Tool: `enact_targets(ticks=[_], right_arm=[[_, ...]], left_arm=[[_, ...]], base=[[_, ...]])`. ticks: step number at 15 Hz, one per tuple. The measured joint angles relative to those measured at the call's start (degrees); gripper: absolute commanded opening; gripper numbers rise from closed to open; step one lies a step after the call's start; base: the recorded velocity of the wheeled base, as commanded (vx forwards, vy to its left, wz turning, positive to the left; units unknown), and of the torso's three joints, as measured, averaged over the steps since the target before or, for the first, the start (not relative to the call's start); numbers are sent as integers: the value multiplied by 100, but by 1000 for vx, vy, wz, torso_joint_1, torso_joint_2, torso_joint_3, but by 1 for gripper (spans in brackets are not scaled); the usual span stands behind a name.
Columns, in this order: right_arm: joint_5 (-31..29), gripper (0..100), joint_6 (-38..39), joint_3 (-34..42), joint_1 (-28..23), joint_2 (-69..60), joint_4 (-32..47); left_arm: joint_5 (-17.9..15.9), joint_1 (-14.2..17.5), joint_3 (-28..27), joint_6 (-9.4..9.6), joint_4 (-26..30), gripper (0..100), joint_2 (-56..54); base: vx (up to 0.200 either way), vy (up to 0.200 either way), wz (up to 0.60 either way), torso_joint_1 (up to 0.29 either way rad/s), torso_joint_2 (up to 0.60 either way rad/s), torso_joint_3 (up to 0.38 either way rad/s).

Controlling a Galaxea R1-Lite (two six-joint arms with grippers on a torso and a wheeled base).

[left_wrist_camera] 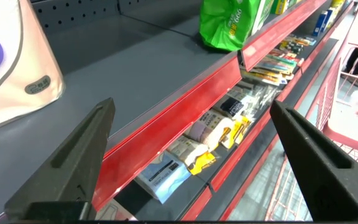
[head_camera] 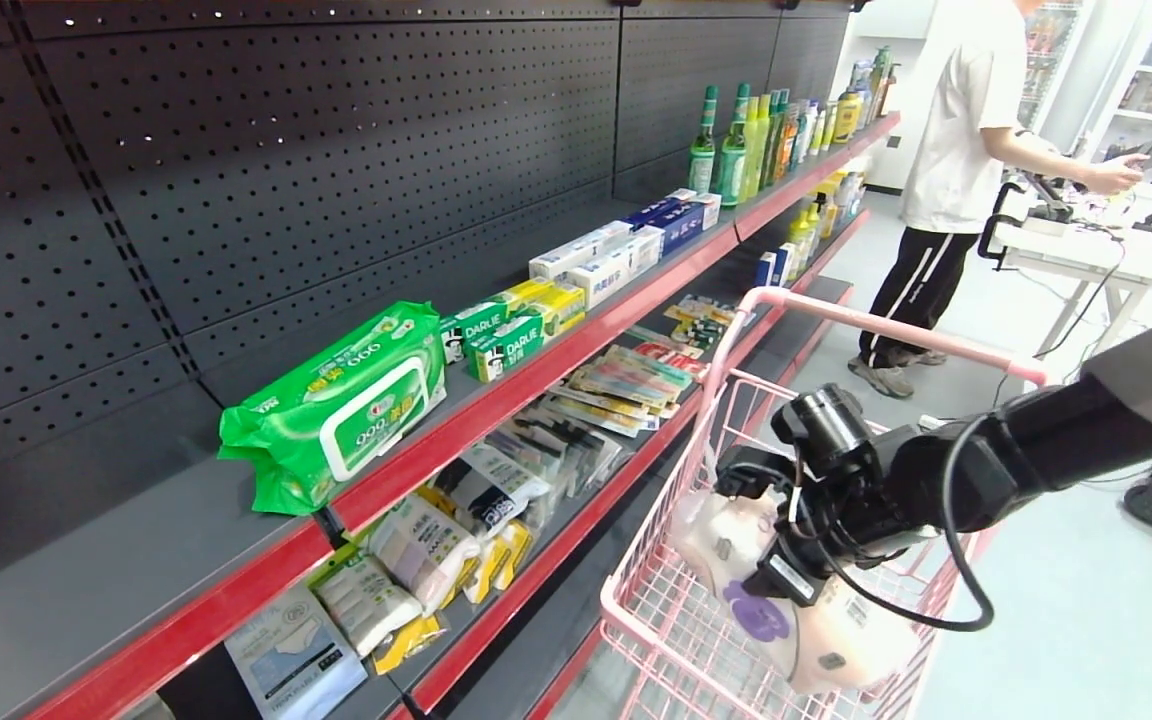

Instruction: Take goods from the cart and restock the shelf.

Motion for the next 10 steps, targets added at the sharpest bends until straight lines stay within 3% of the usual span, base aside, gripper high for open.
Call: enact_targets(ticks=[10], right_arm=[[144,0,519,733,-847,-2522,37]], left_arm=[[9,2,0,0,0,100,0]], base=[[0,0,0,0,0,0]])
